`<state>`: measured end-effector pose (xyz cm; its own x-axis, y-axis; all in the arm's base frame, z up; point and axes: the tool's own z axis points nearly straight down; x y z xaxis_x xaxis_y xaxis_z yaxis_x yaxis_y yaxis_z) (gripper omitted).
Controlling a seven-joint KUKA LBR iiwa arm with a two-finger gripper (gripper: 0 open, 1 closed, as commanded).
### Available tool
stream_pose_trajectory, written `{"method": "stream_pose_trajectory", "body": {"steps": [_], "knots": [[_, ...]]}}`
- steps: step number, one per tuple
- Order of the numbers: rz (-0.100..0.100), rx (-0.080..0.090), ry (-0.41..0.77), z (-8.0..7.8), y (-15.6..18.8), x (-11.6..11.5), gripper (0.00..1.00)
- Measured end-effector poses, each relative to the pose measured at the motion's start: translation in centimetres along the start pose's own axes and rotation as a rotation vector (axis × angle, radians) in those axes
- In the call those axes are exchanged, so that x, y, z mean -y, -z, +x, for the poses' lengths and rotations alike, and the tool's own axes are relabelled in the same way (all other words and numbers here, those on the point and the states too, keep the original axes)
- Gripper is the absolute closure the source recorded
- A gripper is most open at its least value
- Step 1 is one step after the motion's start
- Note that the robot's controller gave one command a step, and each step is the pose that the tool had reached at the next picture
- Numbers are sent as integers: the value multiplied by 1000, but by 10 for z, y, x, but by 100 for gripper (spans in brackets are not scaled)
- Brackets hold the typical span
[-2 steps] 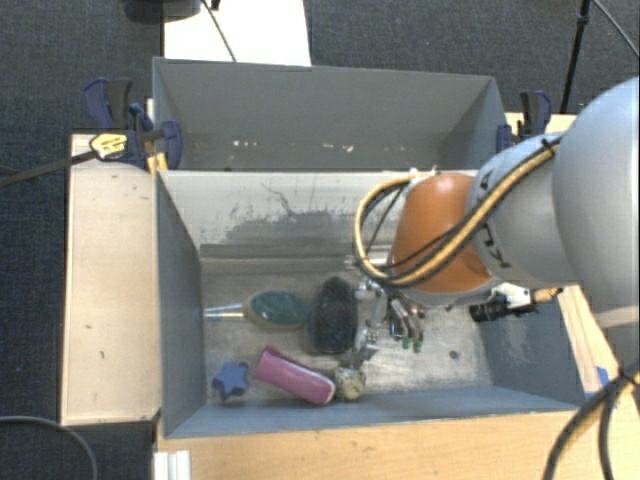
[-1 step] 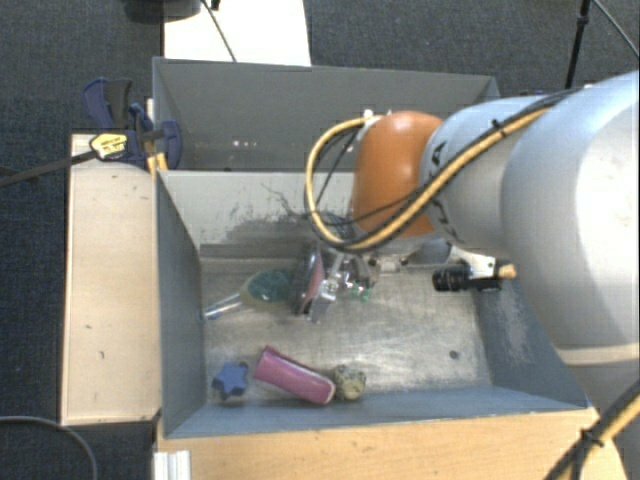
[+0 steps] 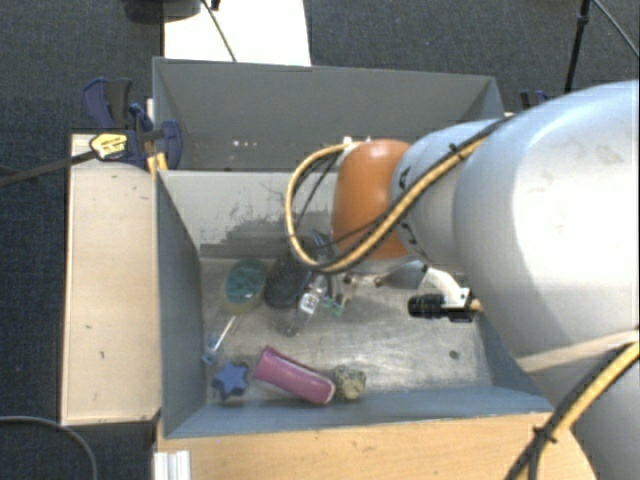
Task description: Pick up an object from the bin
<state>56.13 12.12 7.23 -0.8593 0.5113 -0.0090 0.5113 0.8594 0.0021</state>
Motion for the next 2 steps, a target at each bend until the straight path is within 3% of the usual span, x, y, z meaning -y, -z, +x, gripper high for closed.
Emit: {"method": "stream_pose_trajectory", "body": {"steps": [1, 2], "knots": [[-5, 0, 7, 1, 2, -3, 100], [-2, -5, 12, 2, 0, -2, 0]]}}
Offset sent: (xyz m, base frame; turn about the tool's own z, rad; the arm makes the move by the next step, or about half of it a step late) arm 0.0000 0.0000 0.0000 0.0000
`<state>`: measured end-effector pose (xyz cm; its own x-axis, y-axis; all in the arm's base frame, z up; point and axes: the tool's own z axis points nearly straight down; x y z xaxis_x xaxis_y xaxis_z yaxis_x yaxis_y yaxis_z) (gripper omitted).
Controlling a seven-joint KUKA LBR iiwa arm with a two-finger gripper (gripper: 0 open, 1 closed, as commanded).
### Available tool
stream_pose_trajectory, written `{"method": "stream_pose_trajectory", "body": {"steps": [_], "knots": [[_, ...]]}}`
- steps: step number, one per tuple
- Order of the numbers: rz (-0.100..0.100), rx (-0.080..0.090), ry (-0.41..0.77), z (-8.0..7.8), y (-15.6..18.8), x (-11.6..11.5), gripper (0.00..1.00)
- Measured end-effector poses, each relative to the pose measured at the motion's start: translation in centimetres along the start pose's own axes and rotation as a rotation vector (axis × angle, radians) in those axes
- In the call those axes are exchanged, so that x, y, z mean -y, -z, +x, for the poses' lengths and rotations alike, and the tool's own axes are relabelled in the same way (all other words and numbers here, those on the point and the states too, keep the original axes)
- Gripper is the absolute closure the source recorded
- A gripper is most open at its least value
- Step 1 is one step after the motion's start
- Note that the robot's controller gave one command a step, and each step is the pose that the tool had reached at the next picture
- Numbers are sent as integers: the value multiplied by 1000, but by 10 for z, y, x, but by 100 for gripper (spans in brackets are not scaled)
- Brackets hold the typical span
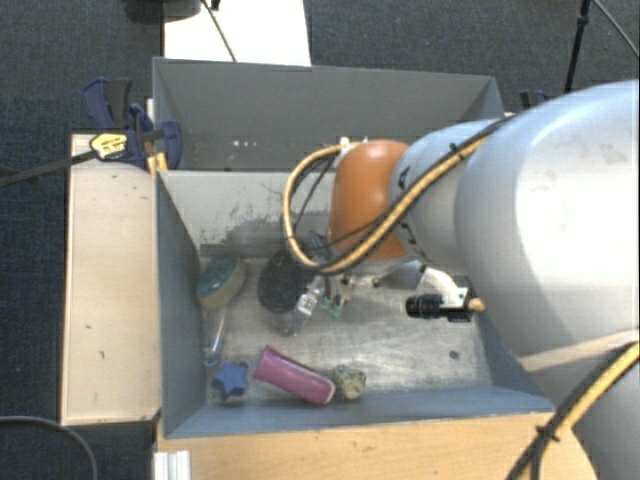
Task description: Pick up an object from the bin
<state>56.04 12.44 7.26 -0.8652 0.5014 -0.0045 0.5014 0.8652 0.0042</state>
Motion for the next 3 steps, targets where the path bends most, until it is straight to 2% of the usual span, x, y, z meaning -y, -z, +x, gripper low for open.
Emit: {"method": "stream_pose_trajectory", "body": {"steps": [1, 2, 3], "knots": [[2, -2, -110, 5, 36, -40, 0], [0, 0, 47, 16, 59, -82, 0], [-1, 1, -43, 17, -1, -76, 0]]}}
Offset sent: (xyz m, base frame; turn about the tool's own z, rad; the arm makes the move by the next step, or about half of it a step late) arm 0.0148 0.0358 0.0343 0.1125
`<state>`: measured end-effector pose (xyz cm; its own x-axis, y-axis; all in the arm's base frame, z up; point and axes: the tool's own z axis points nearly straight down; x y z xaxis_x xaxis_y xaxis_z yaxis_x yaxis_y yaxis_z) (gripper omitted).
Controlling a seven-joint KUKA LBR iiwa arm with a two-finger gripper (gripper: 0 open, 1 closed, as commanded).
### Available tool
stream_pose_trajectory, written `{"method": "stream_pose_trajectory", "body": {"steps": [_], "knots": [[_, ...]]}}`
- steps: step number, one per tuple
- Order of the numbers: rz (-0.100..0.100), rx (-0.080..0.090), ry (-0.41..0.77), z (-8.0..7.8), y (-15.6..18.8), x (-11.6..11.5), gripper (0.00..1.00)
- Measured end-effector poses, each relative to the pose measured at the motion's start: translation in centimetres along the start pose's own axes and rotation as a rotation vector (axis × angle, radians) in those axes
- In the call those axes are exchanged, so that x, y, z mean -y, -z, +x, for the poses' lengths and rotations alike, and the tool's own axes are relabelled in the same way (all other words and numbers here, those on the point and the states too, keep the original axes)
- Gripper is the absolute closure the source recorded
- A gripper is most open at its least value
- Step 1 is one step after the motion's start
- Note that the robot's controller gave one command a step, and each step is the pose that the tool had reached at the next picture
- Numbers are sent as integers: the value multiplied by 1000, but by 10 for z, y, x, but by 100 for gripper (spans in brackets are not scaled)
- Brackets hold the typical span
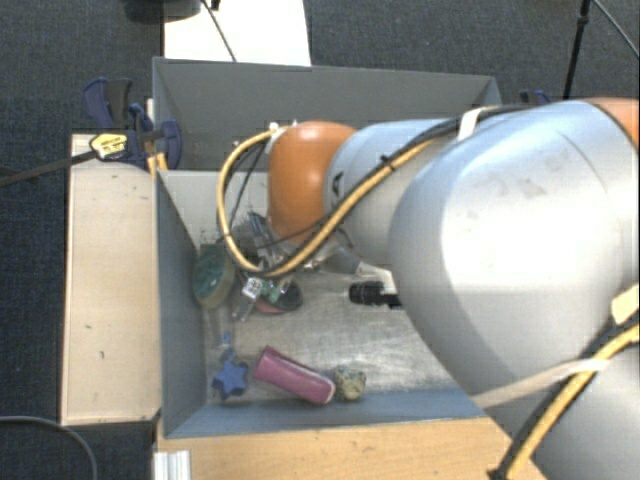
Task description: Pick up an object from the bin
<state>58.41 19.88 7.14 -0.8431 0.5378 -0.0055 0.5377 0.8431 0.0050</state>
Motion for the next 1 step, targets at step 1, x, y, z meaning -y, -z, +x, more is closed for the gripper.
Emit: {"method": "stream_pose_trajectory", "body": {"steps": [1], "knots": [[0, 1, 4, -1, 2, 0, 100]]}}
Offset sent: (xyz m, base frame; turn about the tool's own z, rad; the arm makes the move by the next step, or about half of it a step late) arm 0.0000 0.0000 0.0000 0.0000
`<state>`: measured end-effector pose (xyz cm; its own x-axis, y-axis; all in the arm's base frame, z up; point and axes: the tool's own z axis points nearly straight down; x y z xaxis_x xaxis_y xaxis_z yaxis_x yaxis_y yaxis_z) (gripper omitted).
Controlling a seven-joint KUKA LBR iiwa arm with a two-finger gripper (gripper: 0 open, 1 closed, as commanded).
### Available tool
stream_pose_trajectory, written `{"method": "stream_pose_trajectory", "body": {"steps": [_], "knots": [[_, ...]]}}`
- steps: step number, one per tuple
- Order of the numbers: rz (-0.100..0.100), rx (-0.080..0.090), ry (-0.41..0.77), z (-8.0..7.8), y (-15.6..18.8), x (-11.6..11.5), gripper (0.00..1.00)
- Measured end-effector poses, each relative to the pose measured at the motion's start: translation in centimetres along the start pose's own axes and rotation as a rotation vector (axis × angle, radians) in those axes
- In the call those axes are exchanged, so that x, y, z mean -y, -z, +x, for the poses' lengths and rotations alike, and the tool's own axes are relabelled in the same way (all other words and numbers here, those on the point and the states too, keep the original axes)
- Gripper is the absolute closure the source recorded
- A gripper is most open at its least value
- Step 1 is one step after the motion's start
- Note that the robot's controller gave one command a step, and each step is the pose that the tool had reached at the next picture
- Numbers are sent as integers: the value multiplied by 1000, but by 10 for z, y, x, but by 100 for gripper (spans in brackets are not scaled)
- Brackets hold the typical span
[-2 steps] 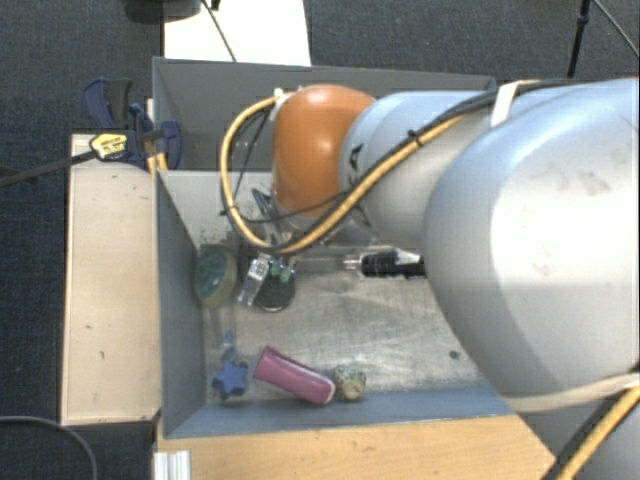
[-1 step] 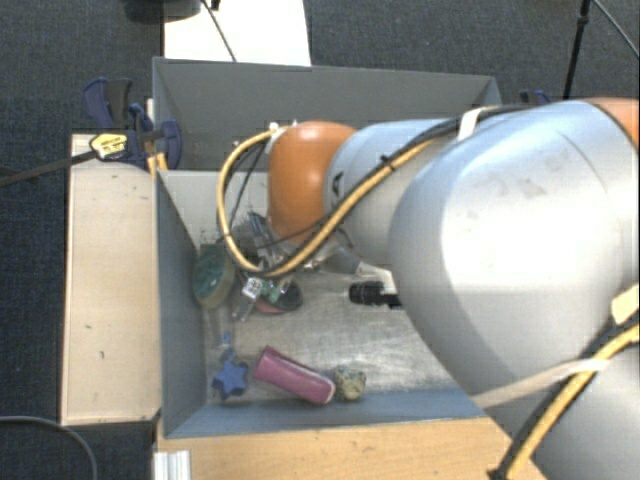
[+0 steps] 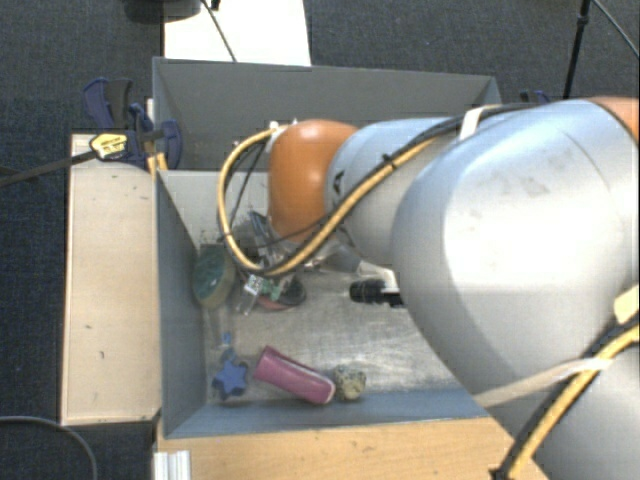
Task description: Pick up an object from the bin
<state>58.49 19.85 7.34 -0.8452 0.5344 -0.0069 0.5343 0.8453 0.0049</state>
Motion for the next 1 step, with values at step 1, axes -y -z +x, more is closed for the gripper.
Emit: {"method": "stream_pose_trajectory", "body": {"steps": [1], "knots": [[-2, -1, 8, 4, 136, -9, 100]]}}
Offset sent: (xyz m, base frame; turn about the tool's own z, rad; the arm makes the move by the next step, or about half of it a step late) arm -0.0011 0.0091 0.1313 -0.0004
